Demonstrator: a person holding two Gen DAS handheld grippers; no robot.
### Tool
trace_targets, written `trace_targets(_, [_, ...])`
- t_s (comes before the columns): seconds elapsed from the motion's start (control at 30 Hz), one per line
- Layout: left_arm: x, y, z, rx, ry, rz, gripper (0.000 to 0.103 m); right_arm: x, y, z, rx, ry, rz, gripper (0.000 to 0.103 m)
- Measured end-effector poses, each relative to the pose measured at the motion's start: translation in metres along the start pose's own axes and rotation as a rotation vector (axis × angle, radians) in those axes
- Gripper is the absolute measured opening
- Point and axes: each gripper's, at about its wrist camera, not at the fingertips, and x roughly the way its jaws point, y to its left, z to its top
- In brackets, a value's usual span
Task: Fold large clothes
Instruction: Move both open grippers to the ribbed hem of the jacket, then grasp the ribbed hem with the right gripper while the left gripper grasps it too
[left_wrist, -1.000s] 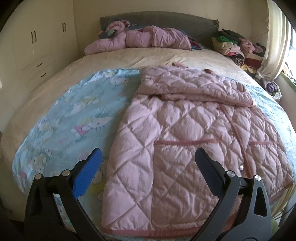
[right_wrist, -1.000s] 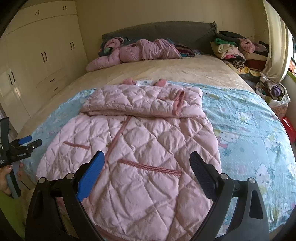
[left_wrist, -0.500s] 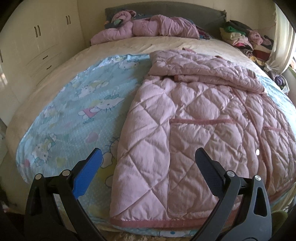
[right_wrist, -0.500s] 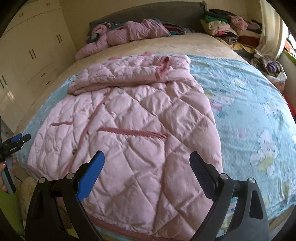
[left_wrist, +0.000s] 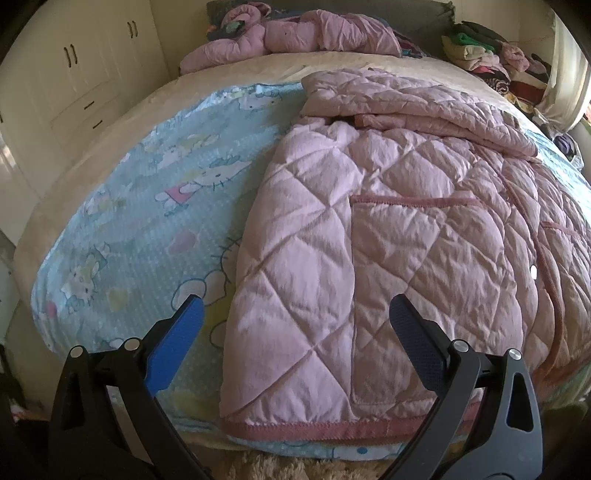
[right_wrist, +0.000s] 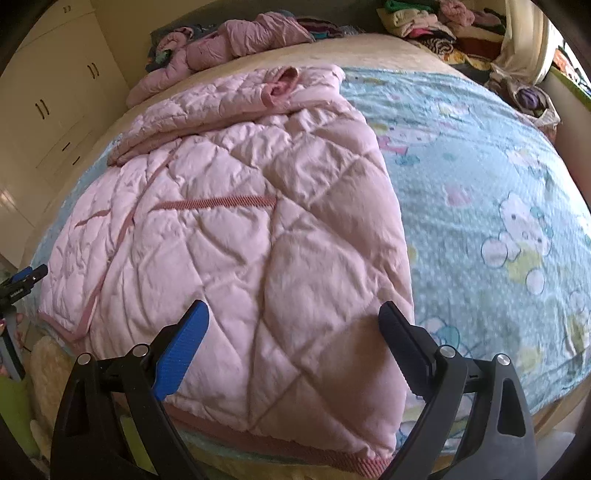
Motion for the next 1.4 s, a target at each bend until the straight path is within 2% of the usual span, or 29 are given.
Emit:
trace_targets(0.37, [0.006,0.034,-0.026,-0.112,0.051,-0.069,0.094,-0.002,-0.007,-0.010,-0.006,0.013,0.000,0.093])
trace_targets(0.63, [0.025,0.046,-0.041,-0.188,0.117,-0.156,0.094,-0.008,-0.019,-0.017,0.028,0.021,0.010,0.093])
trace_targets(0.77, [0.031,0.053,-0.043,-0.234,0.138,-0.222,0.094,-0.008,-0.023,-0.024,0.031,0.046,0.003,0.093])
trace_targets(0.87, [0.033,0.056,-0.045,-0.256,0.142,-0.244,0.094,-0.006,-0.032,-0.031,0.064,0.075,0.025,0.093])
trace_targets(1.17, [0.033,0.050,-0.045,-0.228,0.158,-0.243,0.094,-0.003,-0.037,-0.053,0.117,0.122,0.141,0.093])
trace_targets(1.2, [0.034,0.050,-0.045,-0.227,0.159,-0.243,0.094,-0.003,-0.037,-0.055,0.120,0.127,0.148,0.091])
trace_targets(1.23, [0.034,0.050,-0.045,-0.230,0.160,-0.245,0.094,-0.002,-0.035,-0.058,0.117,0.131,0.150,0.081])
trace_targets(1.4, [0.037,0.051,-0.045,-0.241,0.176,-0.255,0.094,-0.005,-0.033,-0.063,0.110,0.120,0.192,0.059])
